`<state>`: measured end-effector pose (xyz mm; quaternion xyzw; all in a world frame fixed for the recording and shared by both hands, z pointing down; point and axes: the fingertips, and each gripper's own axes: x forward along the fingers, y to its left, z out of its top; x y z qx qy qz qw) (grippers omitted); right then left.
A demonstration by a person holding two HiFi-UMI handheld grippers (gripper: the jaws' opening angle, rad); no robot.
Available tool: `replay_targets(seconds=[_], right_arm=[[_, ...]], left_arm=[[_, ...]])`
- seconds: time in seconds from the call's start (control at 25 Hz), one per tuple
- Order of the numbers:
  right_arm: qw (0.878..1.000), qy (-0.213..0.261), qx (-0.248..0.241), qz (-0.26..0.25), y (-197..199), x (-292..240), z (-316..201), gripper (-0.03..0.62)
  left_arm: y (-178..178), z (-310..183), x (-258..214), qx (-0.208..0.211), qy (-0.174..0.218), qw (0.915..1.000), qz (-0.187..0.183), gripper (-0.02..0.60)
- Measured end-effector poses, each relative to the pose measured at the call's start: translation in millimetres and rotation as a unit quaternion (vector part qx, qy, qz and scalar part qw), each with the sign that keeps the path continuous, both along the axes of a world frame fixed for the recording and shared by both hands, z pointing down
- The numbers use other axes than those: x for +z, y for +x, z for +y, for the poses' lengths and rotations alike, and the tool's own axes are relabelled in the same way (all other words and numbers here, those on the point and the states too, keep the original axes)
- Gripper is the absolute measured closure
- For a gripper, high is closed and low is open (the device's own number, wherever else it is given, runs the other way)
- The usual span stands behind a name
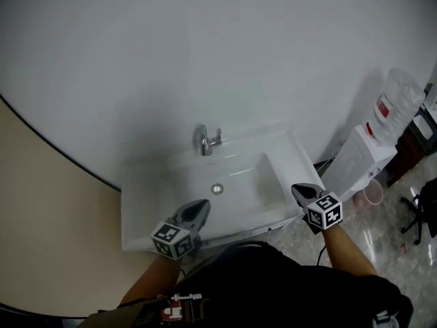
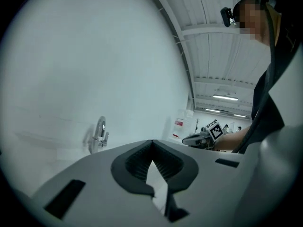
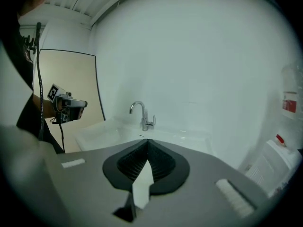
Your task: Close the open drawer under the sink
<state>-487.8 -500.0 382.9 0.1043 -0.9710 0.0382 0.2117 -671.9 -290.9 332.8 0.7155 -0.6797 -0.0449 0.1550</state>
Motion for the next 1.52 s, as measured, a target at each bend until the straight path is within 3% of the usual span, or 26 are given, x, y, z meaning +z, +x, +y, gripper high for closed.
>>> replay_targets(seconds=[0.16,0.48,0.76,1.0,1.24,1.52], right_arm=[[0.999,-0.01,-0.042,-0.004,-37,-10,18,0.592],[0.997,-0.048,-0.057,-0.024,-111,-26,44,0.592],[0.997,-0.061,-0.016,-0.033,-170,-32,54,0.592],[0.996,-0.086,0.019,-0.023,-210,-17,58,0.592],[0.996,-0.084,-0.014,-0.005,-249,-16,56,0.592],[0.994,-0.086,-0.074,0.001,-265,-1,14,0.592]], left_arm=[[-20,34,0,-0.048,-0.001,0.9987,0.014,0.581],[-96,72,-6,-0.077,0.009,0.9968,0.018,0.581],[-186,102,-24,-0.074,0.017,0.9971,0.006,0.581],[-242,125,-21,-0.071,0.013,0.9973,0.01,0.581],[-268,135,-8,-0.106,0.003,0.9941,0.024,0.581],[-254,112,9,-0.171,0.011,0.9846,0.036,0.581]])
